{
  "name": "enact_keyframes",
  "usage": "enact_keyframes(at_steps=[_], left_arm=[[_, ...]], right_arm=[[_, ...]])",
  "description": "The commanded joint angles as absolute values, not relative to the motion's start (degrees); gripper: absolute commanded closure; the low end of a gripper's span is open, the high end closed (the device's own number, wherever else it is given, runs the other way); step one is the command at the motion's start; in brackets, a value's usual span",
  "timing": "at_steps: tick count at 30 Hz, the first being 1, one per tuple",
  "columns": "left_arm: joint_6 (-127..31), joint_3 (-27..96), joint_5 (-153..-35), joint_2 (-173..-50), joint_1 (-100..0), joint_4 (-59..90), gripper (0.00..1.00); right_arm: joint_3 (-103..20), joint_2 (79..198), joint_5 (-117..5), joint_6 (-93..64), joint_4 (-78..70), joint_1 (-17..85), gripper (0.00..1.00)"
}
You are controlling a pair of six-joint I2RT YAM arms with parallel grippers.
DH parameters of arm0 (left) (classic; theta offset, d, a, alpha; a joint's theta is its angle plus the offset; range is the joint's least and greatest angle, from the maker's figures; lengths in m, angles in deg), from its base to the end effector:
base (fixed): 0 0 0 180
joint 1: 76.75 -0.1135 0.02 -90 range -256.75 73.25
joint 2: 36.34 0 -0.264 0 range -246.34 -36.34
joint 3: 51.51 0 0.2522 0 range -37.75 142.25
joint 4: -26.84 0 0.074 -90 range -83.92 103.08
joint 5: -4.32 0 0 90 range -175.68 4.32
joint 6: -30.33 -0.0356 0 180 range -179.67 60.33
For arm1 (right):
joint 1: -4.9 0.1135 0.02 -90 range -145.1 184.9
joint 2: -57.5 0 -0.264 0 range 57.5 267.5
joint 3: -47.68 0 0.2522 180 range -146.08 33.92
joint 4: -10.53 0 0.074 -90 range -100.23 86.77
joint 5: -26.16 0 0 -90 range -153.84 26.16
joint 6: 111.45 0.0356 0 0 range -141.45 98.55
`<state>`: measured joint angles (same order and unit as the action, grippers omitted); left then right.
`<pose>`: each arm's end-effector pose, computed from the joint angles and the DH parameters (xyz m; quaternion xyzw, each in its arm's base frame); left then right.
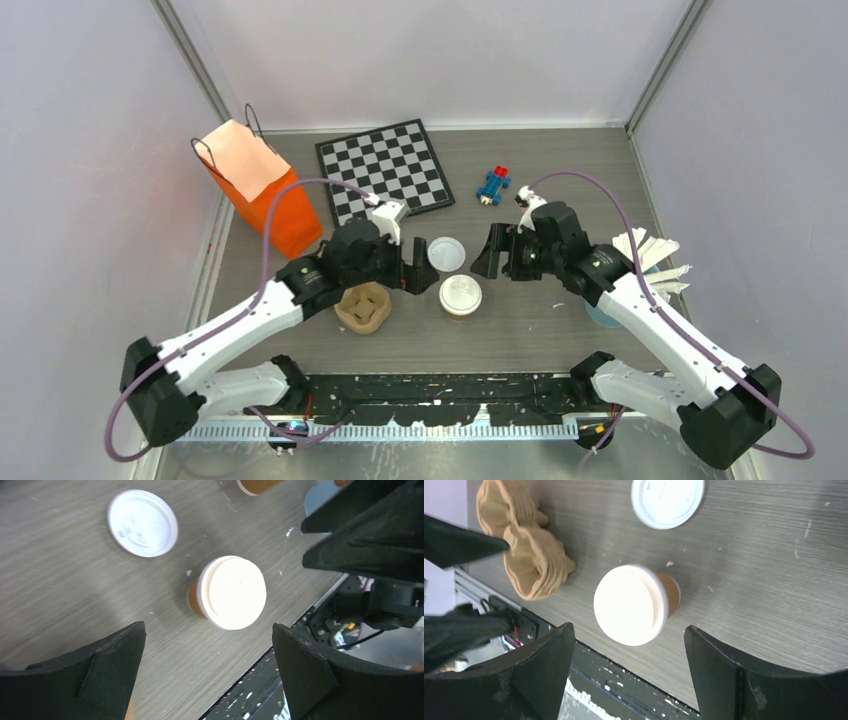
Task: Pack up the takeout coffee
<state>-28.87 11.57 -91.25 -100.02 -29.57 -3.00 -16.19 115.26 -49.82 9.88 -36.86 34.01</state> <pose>0.1670 -0.1853 0.2920 0.1474 0.8546 -0.3449 0.3591 0.1806 0.1104 0.2920 -0.0328 0.9050 0.3021 0.2978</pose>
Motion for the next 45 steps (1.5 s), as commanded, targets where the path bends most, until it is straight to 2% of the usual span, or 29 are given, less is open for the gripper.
enact_keyframes(at_steps=[1, 7, 13, 19, 24, 30, 35, 45], left_arm=[[-35.4, 14.6, -83.1, -92.4, -29.6, -15.6, 0.00], [-38.8, 13.6, -75.8, -80.6, -29.6, -26.0, 0.00], [-34.4, 5.5, -72.0, -70.0, -29.7, -22.9, 0.00], [-35.5, 4.5, -65.5, -65.7, -29.7, -23.5, 0.00], [-37.9, 4.2, -63.9, -65.9, -29.7, -22.1, 0.00], [-40.5, 3.9, -63.0, -69.3, -29.7, -20.5, 0.02], [-40.8, 5.6, -66.1, -70.7, -29.7, -20.8, 0.05], [-40.8, 5.3, -70.8, -69.7, -29.7, -21.6, 0.06]], right_arm=[[-21.1, 115.2, -61.8, 8.6, -41.3, 42.8, 0.15], [-24.4, 117.2, -73.3, 9.9, -43.3, 53.3, 0.11], [-25.9, 117.8, -75.7, 10.6, -43.7, 55.8, 0.11], [-27.3, 119.3, -76.7, 8.5, -43.6, 55.8, 0.10], [-29.8, 121.1, -80.1, 6.2, -42.5, 55.8, 0.04], [-29.9, 127.7, -75.0, 3.6, -39.7, 55.9, 0.04], [-30.9, 134.9, -77.4, 1.4, -40.4, 57.8, 0.04], [-29.8, 138.5, -78.5, 1.4, -38.6, 60.1, 0.04]])
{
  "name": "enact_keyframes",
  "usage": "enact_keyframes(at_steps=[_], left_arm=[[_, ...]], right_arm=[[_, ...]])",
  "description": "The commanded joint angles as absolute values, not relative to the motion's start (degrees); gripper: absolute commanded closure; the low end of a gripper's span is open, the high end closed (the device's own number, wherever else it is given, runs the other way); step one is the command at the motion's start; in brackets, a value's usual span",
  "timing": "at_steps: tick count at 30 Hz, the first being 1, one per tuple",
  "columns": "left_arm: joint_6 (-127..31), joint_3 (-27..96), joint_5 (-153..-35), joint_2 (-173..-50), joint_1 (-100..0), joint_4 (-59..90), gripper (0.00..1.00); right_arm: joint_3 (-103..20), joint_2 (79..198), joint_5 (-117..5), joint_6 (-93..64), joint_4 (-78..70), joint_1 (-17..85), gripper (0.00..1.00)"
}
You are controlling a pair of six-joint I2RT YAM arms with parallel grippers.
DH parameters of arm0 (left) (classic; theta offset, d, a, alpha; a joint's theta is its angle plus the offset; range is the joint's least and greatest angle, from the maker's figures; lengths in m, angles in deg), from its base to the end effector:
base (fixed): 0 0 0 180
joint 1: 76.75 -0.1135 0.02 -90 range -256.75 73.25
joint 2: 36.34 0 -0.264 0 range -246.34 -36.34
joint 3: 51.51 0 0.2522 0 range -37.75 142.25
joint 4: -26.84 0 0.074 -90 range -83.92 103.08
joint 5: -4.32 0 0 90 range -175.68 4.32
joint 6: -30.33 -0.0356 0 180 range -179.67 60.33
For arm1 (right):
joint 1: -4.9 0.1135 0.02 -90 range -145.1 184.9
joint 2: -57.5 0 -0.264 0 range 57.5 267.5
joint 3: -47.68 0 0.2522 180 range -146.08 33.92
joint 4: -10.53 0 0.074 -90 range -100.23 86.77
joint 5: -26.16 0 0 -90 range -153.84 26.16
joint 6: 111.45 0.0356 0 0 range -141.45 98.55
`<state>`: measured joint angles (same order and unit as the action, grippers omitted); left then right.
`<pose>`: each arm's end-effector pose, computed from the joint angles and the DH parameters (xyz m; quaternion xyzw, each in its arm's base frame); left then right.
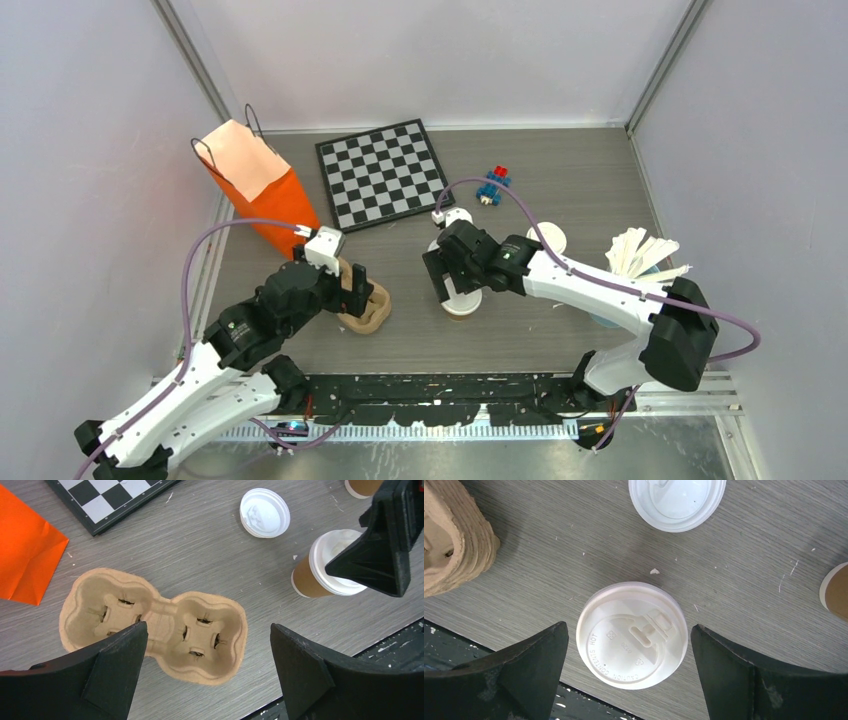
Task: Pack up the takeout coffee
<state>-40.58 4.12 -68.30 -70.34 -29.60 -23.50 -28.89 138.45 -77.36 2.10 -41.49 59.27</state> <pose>0.0964 -0.0883 0.3022 0.1315 0.8438 -0.1664 0.4930 0.1757 0.2309 0.2645 -0.2198 0.9255 0.0928 0.2940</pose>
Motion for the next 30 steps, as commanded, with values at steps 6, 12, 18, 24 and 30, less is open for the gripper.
enact_keyframes(at_steps=[6, 12, 18, 24, 30], left_arm=[[-40.9, 5.6, -70.9, -69.8, -29.7, -21.7, 0.06], [-41.4, 5.9, -71.7, -70.3, -29.7, -20.9, 0.06], [-41.3, 5.6, -71.5, -69.4, -29.7, -21.0, 0.06], [-40.9, 5.3, -72.1, -68.2, -29.6, -21.5, 0.07], [-41.3, 6.8, -72.6, -68.1, -29.7, -23.1, 0.07]], right_arm=[[-31.4, 140.6, -82.8, 2.2, -42.8, 61.1, 0.06], [-30.5, 140.4, -82.1, 1.8, -42.4, 61.2, 0.07], [-31.9, 141.2, -81.5, 1.9, -43.2, 61.2, 0.15], [-30.9, 139.7, -83.8, 2.1, -43.5, 60.7, 0.20], [-30.5, 136.8, -82.9, 1.8, -43.3, 54.9, 0.23]])
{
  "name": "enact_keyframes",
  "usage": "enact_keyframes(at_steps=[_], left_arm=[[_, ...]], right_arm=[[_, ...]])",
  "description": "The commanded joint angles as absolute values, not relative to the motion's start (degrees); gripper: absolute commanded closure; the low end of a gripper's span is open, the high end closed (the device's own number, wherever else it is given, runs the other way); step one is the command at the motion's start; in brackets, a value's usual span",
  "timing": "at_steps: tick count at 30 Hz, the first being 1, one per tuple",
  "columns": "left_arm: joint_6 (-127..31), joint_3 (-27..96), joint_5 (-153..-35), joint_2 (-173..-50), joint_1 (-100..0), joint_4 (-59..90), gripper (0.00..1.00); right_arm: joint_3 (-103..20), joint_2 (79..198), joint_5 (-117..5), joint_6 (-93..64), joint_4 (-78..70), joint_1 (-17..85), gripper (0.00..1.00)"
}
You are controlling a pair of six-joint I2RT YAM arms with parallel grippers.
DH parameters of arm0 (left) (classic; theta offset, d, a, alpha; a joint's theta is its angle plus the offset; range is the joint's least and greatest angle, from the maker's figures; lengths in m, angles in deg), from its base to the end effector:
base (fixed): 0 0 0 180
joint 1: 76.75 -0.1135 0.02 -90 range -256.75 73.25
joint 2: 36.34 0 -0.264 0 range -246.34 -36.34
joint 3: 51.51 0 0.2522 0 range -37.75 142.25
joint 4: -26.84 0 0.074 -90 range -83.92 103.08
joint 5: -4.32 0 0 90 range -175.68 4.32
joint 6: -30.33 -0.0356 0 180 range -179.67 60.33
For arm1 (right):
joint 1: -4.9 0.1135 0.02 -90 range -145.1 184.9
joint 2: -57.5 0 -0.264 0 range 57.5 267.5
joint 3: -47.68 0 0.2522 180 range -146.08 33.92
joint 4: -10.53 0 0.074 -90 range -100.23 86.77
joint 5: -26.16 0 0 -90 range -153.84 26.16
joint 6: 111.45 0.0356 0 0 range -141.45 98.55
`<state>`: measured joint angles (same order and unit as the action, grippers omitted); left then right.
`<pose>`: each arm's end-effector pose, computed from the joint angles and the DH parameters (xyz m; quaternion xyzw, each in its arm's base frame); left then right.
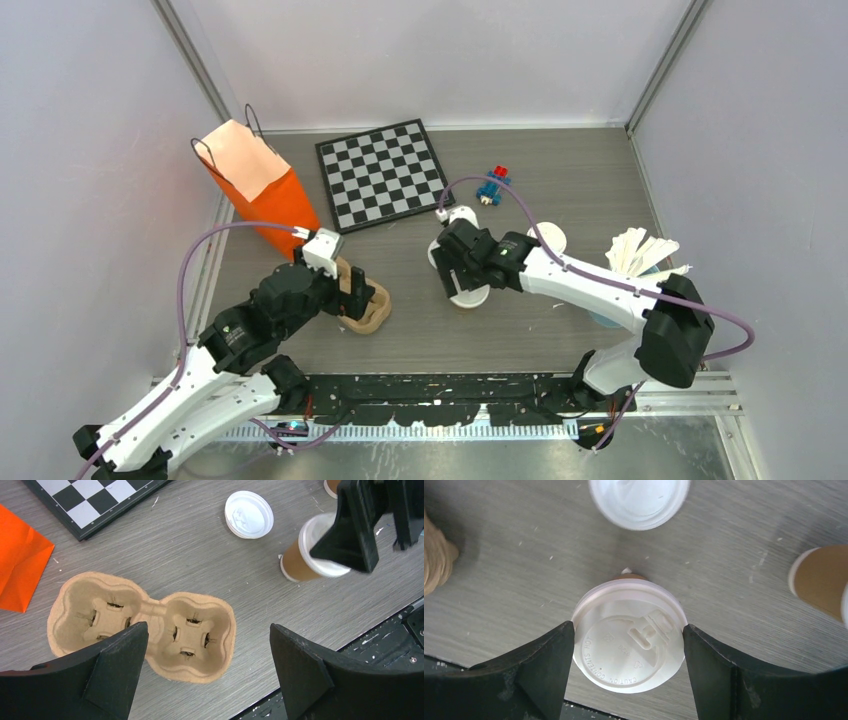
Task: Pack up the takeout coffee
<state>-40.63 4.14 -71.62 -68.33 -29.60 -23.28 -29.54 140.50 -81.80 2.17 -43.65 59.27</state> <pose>0.0908 -0.0852 0.3062 0.1424 0.8342 -0.1982 0.4946 0.1795 0.2315 0.2568 -0.2139 0.9306 0.0439 0.2938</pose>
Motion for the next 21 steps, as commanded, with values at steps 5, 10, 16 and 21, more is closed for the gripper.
enact_keyframes(at_steps=[5, 10, 16, 21], left_arm=[[-41.7, 6.8, -73.3, -67.4, -29.7, -24.4, 0.07], [-41.6, 6.0, -73.7, -66.6, -29.7, -23.8, 0.07], [-41.7, 6.2, -73.7, -66.7, -29.7, -24.0, 0.07], [-41.7, 6.1, -73.5, -66.6, -29.7, -23.9, 0.07]], right_arm=[[-31.5, 136.2, -78.6, -0.6, -41.4, 45.2, 0.25], [-36.4, 141.3, -75.4, -2.2, -41.0, 35.7, 0.25], [-43.1, 149.3, -71.8, -3.8, -40.3, 29.4, 0.25], [-48.4, 156.1, -71.9, -4.7, -43.4, 26.5, 0.25]])
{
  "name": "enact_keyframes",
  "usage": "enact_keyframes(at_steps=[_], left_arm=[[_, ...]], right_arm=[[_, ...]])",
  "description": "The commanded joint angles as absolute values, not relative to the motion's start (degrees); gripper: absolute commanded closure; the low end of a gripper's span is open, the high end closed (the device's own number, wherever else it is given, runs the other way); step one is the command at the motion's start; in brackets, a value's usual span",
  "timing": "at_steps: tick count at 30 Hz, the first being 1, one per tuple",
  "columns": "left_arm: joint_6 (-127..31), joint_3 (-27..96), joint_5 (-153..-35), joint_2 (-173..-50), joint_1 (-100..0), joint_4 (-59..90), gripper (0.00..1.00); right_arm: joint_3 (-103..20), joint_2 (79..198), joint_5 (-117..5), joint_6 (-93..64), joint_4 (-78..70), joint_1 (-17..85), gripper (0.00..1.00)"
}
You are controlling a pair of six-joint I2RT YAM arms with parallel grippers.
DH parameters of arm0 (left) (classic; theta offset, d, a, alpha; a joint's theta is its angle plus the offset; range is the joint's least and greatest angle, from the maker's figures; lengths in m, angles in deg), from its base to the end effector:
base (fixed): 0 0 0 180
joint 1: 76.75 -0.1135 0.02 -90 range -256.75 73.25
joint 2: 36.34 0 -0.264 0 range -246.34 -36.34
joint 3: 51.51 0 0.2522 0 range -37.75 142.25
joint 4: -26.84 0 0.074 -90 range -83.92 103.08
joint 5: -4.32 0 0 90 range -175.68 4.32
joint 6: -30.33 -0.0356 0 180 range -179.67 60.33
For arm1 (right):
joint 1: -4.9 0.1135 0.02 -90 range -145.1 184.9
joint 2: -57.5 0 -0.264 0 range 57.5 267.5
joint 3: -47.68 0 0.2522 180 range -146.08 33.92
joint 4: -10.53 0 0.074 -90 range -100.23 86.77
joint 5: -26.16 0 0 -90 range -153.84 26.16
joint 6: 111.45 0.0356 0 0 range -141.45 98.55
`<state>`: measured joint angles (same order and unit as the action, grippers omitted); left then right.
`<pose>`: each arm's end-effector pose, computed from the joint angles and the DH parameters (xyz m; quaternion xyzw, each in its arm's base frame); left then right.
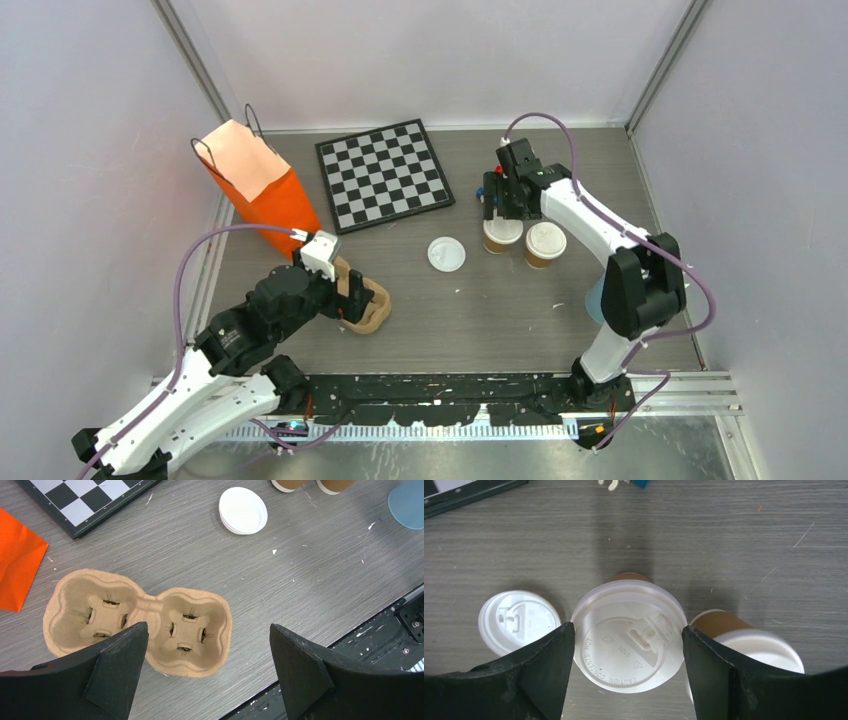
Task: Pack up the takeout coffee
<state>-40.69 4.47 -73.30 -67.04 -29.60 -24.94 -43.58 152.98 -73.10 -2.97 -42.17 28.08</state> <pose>0.0861 -0.0816 0.3074 0.1507 0.8338 -0.2086 0.4884 0.3298 0.1350 0.2663 -0.0162 0.9556 0.0286 0.2927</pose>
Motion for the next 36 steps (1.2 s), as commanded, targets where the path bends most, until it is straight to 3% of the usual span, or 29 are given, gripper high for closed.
enact_keyframes(at_steps=[1, 6, 12, 18, 25, 28, 32, 36], left_arm=[[-41.7, 6.0, -73.4, -66.6, -29.7, -23.9, 0.07], [-41.7, 6.1, -73.1, -67.2, -29.7, -24.0, 0.07], [-41.9, 6.3, -72.5, -68.5, -29.6, -24.0, 0.07], [-42.5, 6.3, -73.5, -70.5, -29.7, -23.2, 0.06], [-39.7, 6.5, -75.3, -77.2, -29.7, -18.0, 0.13], [-37.0, 9.4, -68.8, -81.6, -29.7, -17.6, 0.16], [-34.8, 14.4, -53.1, -83.5, -30.2, -14.1, 0.11], [-38.9, 28.5, -44.6, -90.1, -32.5, -17.8, 0.04]], right_arm=[[-49.2, 157.3, -71.7, -4.8, -44.0, 26.1, 0.24], [-51.9, 160.4, -71.5, -4.5, -45.1, 25.7, 0.20], [-55.2, 160.2, -73.6, -4.8, -47.0, 25.7, 0.07], [-56.7, 158.5, -71.3, -4.5, -48.5, 25.7, 0.07], [-59.4, 151.8, -70.0, -4.1, -49.2, 26.3, 0.09], [-57.3, 147.7, -67.6, -3.3, -45.7, 27.7, 0.09], [-49.6, 141.8, -67.3, 1.1, -39.0, 30.6, 0.09], [-39.9, 134.4, -68.2, 6.6, -31.9, 38.3, 0.11]])
